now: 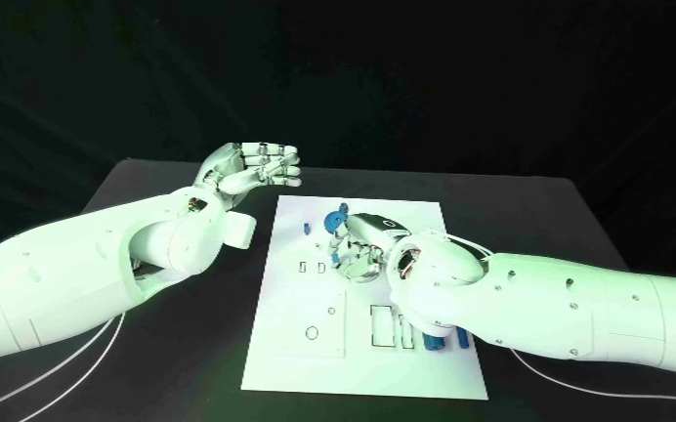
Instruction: Assemble the parts on the task board
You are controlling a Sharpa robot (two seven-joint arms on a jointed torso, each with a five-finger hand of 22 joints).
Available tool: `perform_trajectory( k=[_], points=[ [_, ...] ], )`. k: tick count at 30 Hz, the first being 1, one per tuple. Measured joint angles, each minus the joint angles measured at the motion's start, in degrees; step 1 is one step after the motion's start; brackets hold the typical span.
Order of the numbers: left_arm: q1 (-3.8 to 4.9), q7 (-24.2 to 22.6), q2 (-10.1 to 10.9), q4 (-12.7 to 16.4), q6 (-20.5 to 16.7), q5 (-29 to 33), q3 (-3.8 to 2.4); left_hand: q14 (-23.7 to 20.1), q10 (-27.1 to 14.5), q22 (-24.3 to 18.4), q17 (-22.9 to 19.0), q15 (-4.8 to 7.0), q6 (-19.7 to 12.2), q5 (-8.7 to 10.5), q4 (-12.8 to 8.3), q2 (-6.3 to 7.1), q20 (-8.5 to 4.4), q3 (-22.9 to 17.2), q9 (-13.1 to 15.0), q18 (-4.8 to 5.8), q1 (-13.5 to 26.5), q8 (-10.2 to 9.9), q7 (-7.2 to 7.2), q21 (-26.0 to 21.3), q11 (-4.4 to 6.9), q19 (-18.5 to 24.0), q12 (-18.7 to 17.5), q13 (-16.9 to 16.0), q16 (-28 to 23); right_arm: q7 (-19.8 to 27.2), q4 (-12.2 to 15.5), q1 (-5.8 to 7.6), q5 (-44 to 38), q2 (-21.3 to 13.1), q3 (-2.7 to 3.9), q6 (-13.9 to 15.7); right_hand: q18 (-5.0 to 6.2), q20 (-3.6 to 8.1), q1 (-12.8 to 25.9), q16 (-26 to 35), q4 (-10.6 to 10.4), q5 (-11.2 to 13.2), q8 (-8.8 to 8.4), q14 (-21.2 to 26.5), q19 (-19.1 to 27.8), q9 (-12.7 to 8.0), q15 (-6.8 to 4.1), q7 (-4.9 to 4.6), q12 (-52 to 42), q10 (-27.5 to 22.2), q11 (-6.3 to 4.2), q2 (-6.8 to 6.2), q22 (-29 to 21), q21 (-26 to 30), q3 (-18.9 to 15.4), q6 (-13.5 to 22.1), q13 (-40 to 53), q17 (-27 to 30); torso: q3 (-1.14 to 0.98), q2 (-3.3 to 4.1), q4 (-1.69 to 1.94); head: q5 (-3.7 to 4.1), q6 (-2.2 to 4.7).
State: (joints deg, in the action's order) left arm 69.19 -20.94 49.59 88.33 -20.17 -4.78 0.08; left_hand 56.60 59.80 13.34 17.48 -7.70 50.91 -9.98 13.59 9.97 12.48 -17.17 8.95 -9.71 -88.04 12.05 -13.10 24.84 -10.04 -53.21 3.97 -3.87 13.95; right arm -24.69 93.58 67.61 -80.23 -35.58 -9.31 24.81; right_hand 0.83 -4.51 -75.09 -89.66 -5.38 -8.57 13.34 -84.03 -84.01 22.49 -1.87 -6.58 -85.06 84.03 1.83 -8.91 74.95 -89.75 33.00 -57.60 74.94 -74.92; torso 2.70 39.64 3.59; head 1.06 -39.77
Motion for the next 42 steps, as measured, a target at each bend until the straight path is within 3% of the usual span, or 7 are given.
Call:
perform_trajectory(
  k=[5, 12, 15, 33, 36, 42],
  points=[
    [0.0, 0.1, -0.01, 0.05, 0.02, -0.05, 0.0, 0.0, 0.0, 0.0, 0.07, 0.0, 0.0, 0.0, 0.0, 0.0, -0.01, 0.0, 0.06, 0.01, 0.0, 0.0, 0.0, 0.0, 0.0, 0.4, 0.0, 0.0, 0.0, -1.35, -0.18, -0.73, -1.38, 0.93, -0.04, -0.33, 0.0, 0.0, 0.55, 0.0, 0.0, -0.71, 0.1, 0.0, 0.0, 0.01, 0.0, 0.07, 0.0, 0.0, 0.0, -0.55, 0.0, 0.0, 0.0, 0.05, -0.01, 0.0, -0.04, 0.02, 0.02, -0.13, -0.28],
    [0.0, 0.24, -0.03, 0.08, 0.06, -0.12, 0.0, 0.0, 0.0, -0.01, 0.07, 0.0, 0.0, 0.0, 0.0, 0.0, -0.01, 0.0, 0.06, 0.01, 0.0, 0.0, 0.0, 0.0, 0.0, 0.4, 0.0, 0.0, 0.0, -2.42, -0.47, -1.37, -3.01, 1.88, -0.07, -0.39, 0.0, 0.0, 1.36, 0.0, 0.0, -1.55, 2.21, 0.0, 0.0, 0.01, 0.0, 0.1, 0.0, 0.0, 0.0, -1.36, -0.01, 0.0, 0.0, 0.03, -0.01, 0.01, -0.08, 0.05, 0.04, -0.28, -1.03],
    [0.0, 0.29, -0.02, 0.09, 0.1, -0.15, 0.0, 0.0, 0.0, -0.01, 0.07, 0.0, 0.0, 0.0, 0.0, 0.0, -0.01, 0.0, 0.06, 0.01, 0.0, 0.0, 0.0, 0.0, 0.0, 0.4, 0.0, 0.0, 0.0, -2.69, -0.69, -1.53, -3.52, 2.09, -0.08, -0.38, 0.0, 0.0, 1.36, 0.0, 0.0, -1.65, 2.21, 0.0, 0.0, 0.01, 0.0, 0.11, 0.0, 0.0, 0.0, -1.36, -0.01, 0.0, -0.01, 0.02, -0.01, 0.01, -0.09, 0.04, 0.04, -0.37, -1.23],
    [0.0, 0.56, 0.16, 0.12, 0.3, -0.32, 0.0, 0.0, 0.0, 0.03, 0.08, 0.0, 0.0, 0.0, 0.0, 0.0, 0.12, 0.0, 0.05, 0.01, 0.0, 0.0, 0.0, 0.0, 0.0, 0.53, 0.0, 0.0, -0.14, -3.32, -2.79, -1.95, -4.76, 3.32, -0.05, -0.29, -0.01, 0.21, 1.82, 0.0, 0.16, -2.01, 2.22, 0.0, 0.21, 0.05, 0.01, 0.24, 0.23, 0.0, 0.01, -1.36, -0.02, 0.0, -0.19, 0.11, -0.02, 0.02, -0.06, -0.02, -0.03, -0.64, -1.39],
    [0.0, 0.59, 0.16, 0.11, 0.33, -0.35, 0.0, 0.0, 0.0, 0.03, 0.16, 0.0, 0.0, 0.0, 0.0, 0.0, 0.19, 0.0, 0.05, 0.01, 0.0, 0.0, 0.0, -0.01, 0.0, 0.6, 0.0, 0.0, -0.22, -3.25, -2.96, -2.09, -5.02, 3.47, -0.04, -0.08, -0.01, 0.21, 2.2, 0.0, 0.16, -2.02, 3.32, 0.0, 0.21, 0.11, 0.01, 0.25, 0.23, 0.0, 0.01, -1.74, -0.02, 0.0, -0.19, 0.12, -0.02, 0.02, -0.07, -0.04, -0.03, -0.65, -1.4],
    [0.0, 0.65, 0.18, 0.08, 0.4, -0.39, 0.0, 0.0, 0.0, 0.03, 0.16, 0.0, 0.0, 0.0, 0.0, 0.0, 0.19, 0.0, 0.04, 0.01, 0.0, 0.0, 0.0, -0.01, 0.0, 0.6, 0.0, 0.0, -0.22, -3.09, -3.13, -2.28, -5.35, 3.56, -0.05, 0.34, -0.01, 0.21, 2.35, 0.0, 0.16, -2.02, 3.55, 0.01, 0.21, 0.13, 0.01, 0.31, 0.23, 0.0, 0.01, -1.88, -0.03, 0.0, -0.19, 0.23, -0.02, 0.02, -0.08, -0.05, -0.03, -0.71, -1.38]
  ],
)
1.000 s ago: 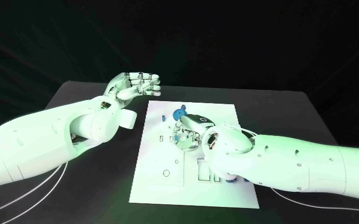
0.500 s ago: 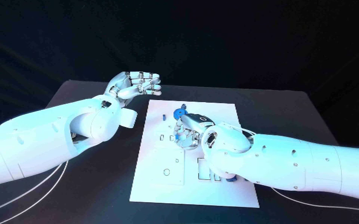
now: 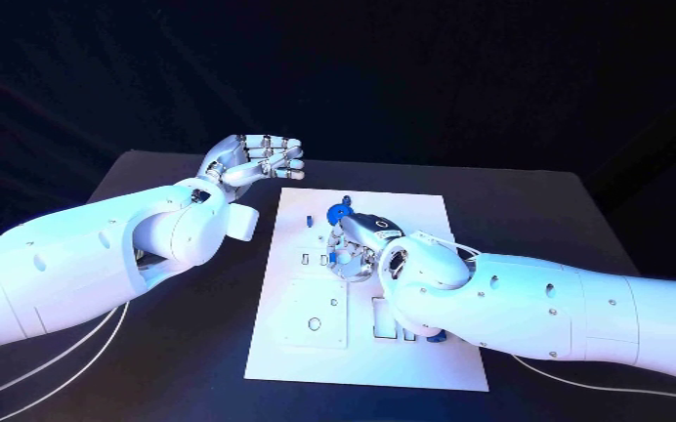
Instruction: Assemble the parts on the task board
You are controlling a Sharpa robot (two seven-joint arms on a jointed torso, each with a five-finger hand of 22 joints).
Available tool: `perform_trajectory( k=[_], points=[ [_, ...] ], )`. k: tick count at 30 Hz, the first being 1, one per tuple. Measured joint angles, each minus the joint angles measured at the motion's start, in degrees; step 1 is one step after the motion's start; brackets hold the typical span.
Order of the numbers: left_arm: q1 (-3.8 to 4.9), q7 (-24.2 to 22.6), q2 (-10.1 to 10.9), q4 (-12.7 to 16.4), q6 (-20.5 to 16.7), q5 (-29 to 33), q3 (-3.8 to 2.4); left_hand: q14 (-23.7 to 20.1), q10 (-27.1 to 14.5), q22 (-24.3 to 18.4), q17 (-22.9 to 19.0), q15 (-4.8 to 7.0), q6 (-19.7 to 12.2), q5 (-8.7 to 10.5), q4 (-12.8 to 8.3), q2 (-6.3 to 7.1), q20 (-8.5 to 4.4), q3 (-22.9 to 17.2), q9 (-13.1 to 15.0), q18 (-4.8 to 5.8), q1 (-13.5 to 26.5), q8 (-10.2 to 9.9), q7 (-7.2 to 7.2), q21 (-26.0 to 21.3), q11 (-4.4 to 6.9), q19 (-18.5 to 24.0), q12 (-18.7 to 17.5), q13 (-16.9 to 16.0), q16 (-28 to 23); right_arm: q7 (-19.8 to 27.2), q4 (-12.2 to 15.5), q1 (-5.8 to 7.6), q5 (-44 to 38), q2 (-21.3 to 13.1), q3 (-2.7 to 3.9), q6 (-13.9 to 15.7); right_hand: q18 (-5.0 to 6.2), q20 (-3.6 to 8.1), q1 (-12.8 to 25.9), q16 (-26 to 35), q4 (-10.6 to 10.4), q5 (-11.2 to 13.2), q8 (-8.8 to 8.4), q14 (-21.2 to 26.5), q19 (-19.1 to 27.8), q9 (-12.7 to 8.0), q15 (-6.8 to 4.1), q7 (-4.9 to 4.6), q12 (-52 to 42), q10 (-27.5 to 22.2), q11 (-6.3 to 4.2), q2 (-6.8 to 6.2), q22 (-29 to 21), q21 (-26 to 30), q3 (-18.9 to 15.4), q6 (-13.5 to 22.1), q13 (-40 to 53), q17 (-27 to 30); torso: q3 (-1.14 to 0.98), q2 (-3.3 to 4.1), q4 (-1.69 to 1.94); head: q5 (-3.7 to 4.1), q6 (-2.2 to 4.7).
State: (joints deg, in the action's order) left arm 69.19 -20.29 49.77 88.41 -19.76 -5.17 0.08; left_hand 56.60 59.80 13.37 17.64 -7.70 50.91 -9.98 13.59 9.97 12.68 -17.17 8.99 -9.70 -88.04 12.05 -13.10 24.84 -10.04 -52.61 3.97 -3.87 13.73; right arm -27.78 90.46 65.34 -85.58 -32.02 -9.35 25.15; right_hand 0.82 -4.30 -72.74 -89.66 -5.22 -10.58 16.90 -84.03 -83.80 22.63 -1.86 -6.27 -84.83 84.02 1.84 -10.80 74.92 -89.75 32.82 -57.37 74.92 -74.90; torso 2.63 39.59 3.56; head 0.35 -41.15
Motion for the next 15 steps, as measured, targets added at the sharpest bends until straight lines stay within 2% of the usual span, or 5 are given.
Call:
perform_trajectory(
  k=[15],
  points=[
    [0.0, 0.15, 0.01, -0.08, 0.14, -0.12, 0.0, 0.0, 0.0, 0.05, -0.01, 0.0, 0.0, 0.0, 0.0, 0.0, 0.0, 0.0, 0.0, 0.0, 0.0, 0.0, 0.0, 0.0, 0.0, 0.0, 0.0, 0.0, 0.0, 0.5, -0.28, -0.16, -0.24, 0.09, -0.03, 0.53, 0.0, 0.0, 0.15, 0.0, 0.16, 0.04, 0.61, 0.0, 0.0, 0.4, 0.0, -0.03, 0.43, 0.0, 0.0, -0.16, -0.01, 0.0, -0.16, 0.23, 0.0, -0.05, -0.05, 0.02, -0.04, -0.01, -0.13]
  ],
)
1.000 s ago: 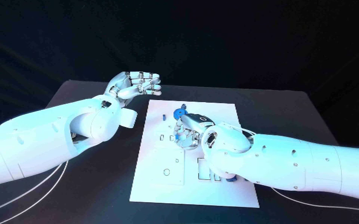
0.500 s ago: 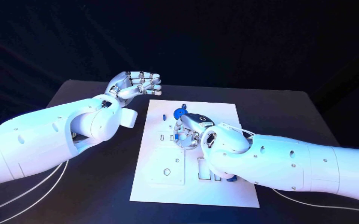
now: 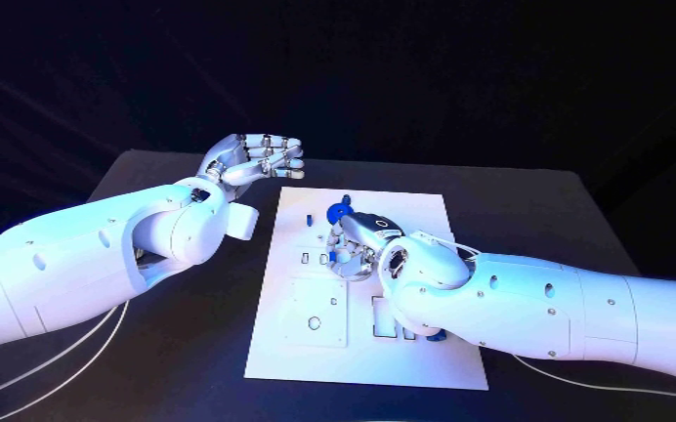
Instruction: Assemble the parts on the task board
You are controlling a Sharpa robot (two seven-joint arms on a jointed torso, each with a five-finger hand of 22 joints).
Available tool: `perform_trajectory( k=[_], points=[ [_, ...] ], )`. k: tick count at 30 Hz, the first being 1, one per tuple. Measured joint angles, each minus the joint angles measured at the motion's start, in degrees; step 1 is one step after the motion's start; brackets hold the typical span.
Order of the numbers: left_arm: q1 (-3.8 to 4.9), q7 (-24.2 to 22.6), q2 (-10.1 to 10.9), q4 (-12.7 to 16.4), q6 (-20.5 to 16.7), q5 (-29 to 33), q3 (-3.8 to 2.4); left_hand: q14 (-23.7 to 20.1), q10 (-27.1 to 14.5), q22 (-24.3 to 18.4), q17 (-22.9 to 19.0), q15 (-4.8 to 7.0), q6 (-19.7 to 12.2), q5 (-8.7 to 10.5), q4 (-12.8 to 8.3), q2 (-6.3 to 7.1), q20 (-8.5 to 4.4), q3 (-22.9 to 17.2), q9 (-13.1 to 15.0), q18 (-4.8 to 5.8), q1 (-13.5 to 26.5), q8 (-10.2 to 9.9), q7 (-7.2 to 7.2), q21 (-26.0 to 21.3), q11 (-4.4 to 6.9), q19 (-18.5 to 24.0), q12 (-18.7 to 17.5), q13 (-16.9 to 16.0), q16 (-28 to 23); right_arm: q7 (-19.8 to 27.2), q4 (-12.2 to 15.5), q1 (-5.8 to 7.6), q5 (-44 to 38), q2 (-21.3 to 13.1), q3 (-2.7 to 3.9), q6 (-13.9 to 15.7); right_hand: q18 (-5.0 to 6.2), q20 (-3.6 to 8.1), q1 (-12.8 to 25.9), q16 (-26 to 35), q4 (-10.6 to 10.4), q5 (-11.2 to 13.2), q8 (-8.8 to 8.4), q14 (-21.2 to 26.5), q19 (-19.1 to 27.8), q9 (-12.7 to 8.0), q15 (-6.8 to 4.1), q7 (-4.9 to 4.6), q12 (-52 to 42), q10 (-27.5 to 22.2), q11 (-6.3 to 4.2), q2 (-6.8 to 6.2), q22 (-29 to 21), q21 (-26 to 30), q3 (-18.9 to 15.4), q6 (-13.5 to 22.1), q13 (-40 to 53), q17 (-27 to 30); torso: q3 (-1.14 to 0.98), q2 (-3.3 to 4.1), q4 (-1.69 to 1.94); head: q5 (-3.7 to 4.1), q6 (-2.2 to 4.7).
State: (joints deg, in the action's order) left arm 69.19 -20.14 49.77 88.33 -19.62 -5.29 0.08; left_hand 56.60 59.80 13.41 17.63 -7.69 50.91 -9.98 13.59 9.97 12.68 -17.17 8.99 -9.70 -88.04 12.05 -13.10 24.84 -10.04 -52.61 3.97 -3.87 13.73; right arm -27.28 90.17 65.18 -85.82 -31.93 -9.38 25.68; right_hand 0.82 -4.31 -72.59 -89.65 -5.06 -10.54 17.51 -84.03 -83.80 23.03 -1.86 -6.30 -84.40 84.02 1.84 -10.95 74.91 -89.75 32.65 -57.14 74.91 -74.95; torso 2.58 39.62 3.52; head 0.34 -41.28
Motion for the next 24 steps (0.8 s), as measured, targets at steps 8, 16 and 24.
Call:
perform_trajectory(
  k=[8, 16, 24],
  points=[
    [0.0, 0.07, 0.03, -0.09, 0.06, -0.07, 0.0, 0.0, 0.0, 0.0, 0.0, 0.0, 0.0, 0.0, 0.0, 0.0, 0.0, 0.0, 0.0, 0.0, 0.0, 0.0, 0.0, 0.0, 0.0, 0.0, 0.0, 0.0, 0.0, 0.25, -0.01, -0.05, -0.04, -0.13, -0.01, 0.06, 0.0, 0.0, 0.15, 0.0, 0.0, 0.03, 0.0, 0.0, 0.0, 0.78, 0.0, 0.0, 0.24, 0.0, 0.0, -0.15, -0.01, 0.0, 0.0, 0.2, 0.0, 0.0, 0.0, -0.02, 0.02, -0.04, -0.05],
    [0.0, 0.15, 0.04, -0.14, 0.11, -0.11, 0.01, 0.0, 0.0, 0.07, 0.11, 0.0, 0.0, 0.0, 0.0, 0.0, -0.21, 0.0, 0.06, 0.0, 0.0, 0.0, 0.0, 0.2, 0.0, 0.21, 0.0, 0.0, 0.0, 0.52, -0.03, -0.08, -0.04, -0.23, -0.02, 0.07, 0.0, 0.0, 0.44, 0.0, -0.01, 0.04, -0.01, 0.0, 0.0, 2.0, 0.0, -0.27, 0.59, 0.0, 0.0, -0.44, -0.01, 0.0, -0.33, 0.48, -0.01, 0.01, 0.01, -0.02, 0.0, -0.06, -0.04],
    [0.0, 0.21, 0.05, -0.17, 0.15, -0.15, 0.01, 0.0, 0.0, 0.06, 0.11, 0.0, 0.0, 0.0, 0.0, 0.0, -0.21, 0.0, 0.06, 0.0, 0.0, 0.0, 0.0, 0.2, 0.0, 0.21, 0.0, 0.0, 0.0, 0.79, 0.01, -0.1, -0.04, -0.35, -0.04, 0.07, 0.0, 0.0, 0.85, 0.0, -0.01, 0.04, -0.29, 0.0, 0.0, 1.97, 0.0, -0.62, 1.11, 0.0, 0.0, -0.85, 0.04, 0.0, -0.63, 1.23, -0.01, 0.02, 0.01, -0.02, 0.01, -0.11, -0.04]
  ],
)
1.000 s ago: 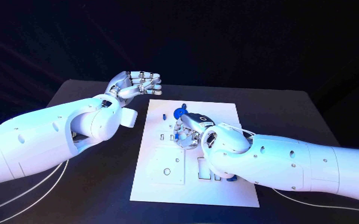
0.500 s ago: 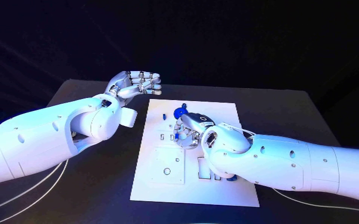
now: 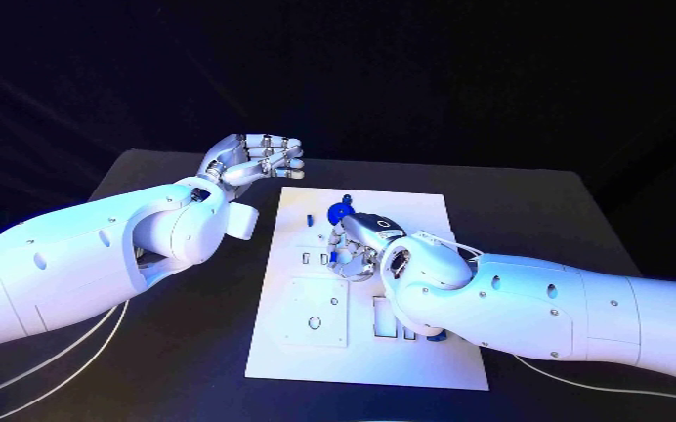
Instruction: Assemble the parts on the task board
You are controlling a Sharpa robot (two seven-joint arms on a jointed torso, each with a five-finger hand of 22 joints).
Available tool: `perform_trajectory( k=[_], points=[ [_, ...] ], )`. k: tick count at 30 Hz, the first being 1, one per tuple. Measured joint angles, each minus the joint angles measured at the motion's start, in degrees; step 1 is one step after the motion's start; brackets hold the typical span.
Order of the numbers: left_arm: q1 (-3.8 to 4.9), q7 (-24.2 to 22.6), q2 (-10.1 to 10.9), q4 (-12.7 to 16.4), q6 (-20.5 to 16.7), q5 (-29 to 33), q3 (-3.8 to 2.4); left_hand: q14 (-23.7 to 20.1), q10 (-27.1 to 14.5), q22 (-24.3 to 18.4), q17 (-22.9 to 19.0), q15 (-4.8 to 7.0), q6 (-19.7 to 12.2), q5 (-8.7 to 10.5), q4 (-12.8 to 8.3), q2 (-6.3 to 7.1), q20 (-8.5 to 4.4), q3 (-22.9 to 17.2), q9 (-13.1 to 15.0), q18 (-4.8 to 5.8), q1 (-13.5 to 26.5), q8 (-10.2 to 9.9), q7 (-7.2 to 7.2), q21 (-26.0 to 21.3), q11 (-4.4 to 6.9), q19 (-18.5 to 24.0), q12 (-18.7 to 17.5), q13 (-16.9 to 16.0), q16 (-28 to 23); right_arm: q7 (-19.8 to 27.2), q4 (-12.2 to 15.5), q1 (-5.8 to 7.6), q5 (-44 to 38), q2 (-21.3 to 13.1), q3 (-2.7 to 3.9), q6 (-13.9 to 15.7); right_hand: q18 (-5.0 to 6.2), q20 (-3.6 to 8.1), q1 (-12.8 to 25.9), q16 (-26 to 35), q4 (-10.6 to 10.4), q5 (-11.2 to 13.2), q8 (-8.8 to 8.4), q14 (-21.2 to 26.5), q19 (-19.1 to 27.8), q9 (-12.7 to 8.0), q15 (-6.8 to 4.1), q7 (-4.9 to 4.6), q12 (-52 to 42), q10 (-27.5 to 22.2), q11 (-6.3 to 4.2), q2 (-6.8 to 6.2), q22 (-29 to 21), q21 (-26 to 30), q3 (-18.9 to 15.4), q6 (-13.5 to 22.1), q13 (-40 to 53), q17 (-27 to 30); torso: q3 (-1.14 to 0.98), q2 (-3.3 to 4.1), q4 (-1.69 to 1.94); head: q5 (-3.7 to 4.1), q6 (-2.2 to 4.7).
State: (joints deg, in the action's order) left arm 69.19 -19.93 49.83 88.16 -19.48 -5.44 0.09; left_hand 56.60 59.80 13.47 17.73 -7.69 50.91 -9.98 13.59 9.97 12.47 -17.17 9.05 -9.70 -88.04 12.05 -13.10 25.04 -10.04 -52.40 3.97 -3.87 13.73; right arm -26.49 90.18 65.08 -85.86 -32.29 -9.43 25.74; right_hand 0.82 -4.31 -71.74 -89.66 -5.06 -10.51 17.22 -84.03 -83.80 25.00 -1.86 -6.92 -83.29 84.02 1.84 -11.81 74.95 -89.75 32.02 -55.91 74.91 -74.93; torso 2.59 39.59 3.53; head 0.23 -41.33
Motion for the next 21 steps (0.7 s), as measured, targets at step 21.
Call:
perform_trajectory(
  k=[21],
  points=[
    [0.0, 0.19, 0.04, -0.08, 0.13, -0.05, 0.01, 0.0, 0.0, 0.06, 0.07, 0.0, 0.0, 0.0, -0.17, 0.0, 0.21, -0.17, -0.01, 0.0, 0.0, 0.0, 0.0, -0.01, 0.0, 0.21, 0.0, 0.0, 0.0, 0.81, -0.13, -0.07, 0.09, -0.02, -0.07, 0.02, 0.01, -0.64, 1.21, 0.0, -0.64, -0.71, -2.16, 0.01, -0.21, -1.67, 0.84, -1.29, 2.91, -1.33, 1.75, -2.62, -0.01, 0.0, -2.68, 2.92, -0.01, 0.02, -0.01, 0.01, 0.0, 0.02, 0.01]
  ],
)
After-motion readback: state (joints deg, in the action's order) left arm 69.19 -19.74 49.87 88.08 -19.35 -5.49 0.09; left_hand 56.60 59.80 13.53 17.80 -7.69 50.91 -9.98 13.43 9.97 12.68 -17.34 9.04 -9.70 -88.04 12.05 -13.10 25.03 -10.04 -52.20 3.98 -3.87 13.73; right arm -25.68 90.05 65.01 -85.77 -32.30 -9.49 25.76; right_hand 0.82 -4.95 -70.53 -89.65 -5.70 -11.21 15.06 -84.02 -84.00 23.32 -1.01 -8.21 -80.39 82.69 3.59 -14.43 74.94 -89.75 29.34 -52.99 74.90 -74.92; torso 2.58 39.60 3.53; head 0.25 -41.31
